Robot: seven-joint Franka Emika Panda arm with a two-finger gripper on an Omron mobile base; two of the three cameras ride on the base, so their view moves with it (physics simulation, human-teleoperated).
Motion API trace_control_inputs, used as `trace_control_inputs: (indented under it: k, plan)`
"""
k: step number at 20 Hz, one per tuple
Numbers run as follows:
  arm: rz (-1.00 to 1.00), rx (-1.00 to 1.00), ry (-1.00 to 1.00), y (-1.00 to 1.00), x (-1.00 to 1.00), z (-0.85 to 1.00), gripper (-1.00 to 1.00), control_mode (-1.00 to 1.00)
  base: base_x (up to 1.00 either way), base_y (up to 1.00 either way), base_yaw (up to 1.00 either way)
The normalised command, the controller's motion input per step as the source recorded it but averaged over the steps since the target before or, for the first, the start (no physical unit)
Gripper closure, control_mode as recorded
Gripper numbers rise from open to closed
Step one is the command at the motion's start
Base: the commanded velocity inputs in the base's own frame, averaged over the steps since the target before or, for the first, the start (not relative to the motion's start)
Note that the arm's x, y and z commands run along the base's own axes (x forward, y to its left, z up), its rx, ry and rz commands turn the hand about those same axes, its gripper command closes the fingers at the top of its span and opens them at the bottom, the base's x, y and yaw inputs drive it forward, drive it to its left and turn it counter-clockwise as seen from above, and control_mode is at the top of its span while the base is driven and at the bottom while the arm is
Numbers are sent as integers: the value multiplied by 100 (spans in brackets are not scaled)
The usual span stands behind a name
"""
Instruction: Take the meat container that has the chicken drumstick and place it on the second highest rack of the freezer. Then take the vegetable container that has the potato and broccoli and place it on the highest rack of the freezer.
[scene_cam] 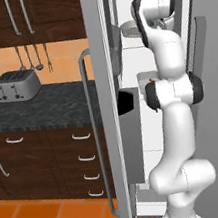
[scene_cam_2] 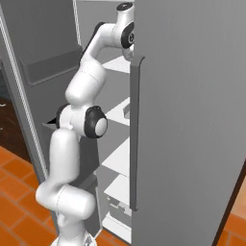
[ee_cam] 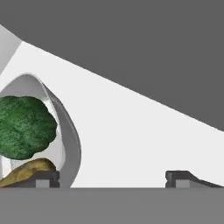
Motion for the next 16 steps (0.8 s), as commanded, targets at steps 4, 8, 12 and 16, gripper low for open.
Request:
trace_control_inputs:
  k: [4,8,12,16]
  plan:
    - [0,-20,-31,-7,-100,-100,-100,-100,0,0,0]
    - [0,-19,-25,-1,-100,-100,-100,-100,0,0,0]
    - [0,-19,-23,0,-100,-100,-100,-100,0,0,0]
    - [-1,-3,-8,-12,-100,-100,-100,-100,0,0,0]
